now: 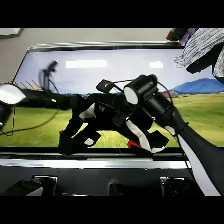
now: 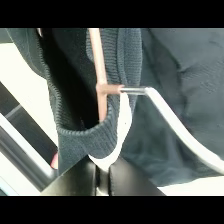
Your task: Fold the clothes and pants, and hang the long-sleeved shirts on hangers.
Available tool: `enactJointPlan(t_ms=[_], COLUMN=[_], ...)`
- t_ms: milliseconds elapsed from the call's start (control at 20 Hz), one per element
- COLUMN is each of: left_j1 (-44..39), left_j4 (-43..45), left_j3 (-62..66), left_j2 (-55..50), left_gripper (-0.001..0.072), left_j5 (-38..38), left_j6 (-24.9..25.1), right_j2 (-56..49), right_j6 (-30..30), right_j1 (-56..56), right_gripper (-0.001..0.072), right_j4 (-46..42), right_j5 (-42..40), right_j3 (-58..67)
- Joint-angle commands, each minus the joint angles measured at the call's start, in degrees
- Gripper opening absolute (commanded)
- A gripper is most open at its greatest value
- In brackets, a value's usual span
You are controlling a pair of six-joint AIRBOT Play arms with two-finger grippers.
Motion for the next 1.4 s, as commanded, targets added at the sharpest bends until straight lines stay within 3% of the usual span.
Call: enactJointPlan(t_ms=[0,100,200,450,550,750,800,900,1000,1050,1100,1150,1250,1350], left_j1=[7.3,7.5,6.3,3.3,2.6,2.3,2.3,2.3,2.3,2.3,2.3,2.4,2.3,2.3], left_j4=[-0.3,1.3,1.6,1.6,1.6,1.6,1.6,1.6,1.6,1.6,1.6,1.6,1.6,1.3], left_j3=[3.9,3.8,2.2,-2.8,-3.8,-3.9,-3.9,-3.9,-3.9,-3.9,-3.9,-3.8,-3.8,-3.8], left_j2=[0.3,-0.3,-0.9,-2.9,-4.0,-6.9,-7.4,-7.9,-7.8,-7.7,-7.6,-7.4,-6.8,-5.7], left_gripper=[0.0676,0.0677,0.0677,0.0677,0.0677,0.067,0.0596,0.0024,0.0032,0.0032,0.0032,0.0031,0.003,0.0029], left_j5=[-5.0,-7.0,-7.8,-7.7,-7.7,-7.6,-7.6,-7.7,-7.4,-7.4,-7.4,-7.4,-7.4,-7.3], left_j6=[14.4,26.1,32.4,47.6,51.6,53.2,53.1,53.2,53.1,53.1,53.1,53.1,53.1,53.1], right_j2=[2.0,2.9,3.1,3.1,3.1,3.1,3.1,3.1,3.1,3.1,3.3,3.8,5.7,9.0], right_j6=[-11.4,-20.2,-26.9,-31.1,-32.4,-33.6,-33.6,-33.6,-32.2,-31.1,-30.2,-29.2,-28.2,-28.2], right_j1=[-3.5,-6.3,-7.8,-7.6,-7.6,-7.6,-7.6,-7.6,-7.6,-7.6,-8.2,-9.0,-12.0,-16.6], right_gripper=[0.0033,0.0033,0.0033,0.0034,0.0034,0.0035,0.0035,0.0036,0.0037,0.0076,0.0283,0.0441,0.0496,0.0496], right_j4=[2.5,6.8,10.1,12.2,13.0,13.6,13.8,14.6,15.3,15.2,15.2,15.2,15.2,15.2], right_j5=[-1.0,-0.5,0.6,0.3,0.2,-1.7,-2.1,-2.3,-1.7,-1.1,-0.5,-0.5,-0.7,-0.6], right_j3=[0.1,0.1,0.1,0.0,0.0,0.0,0.0,0.0,0.0,0.0,0.0,0.0,0.0,0.0])
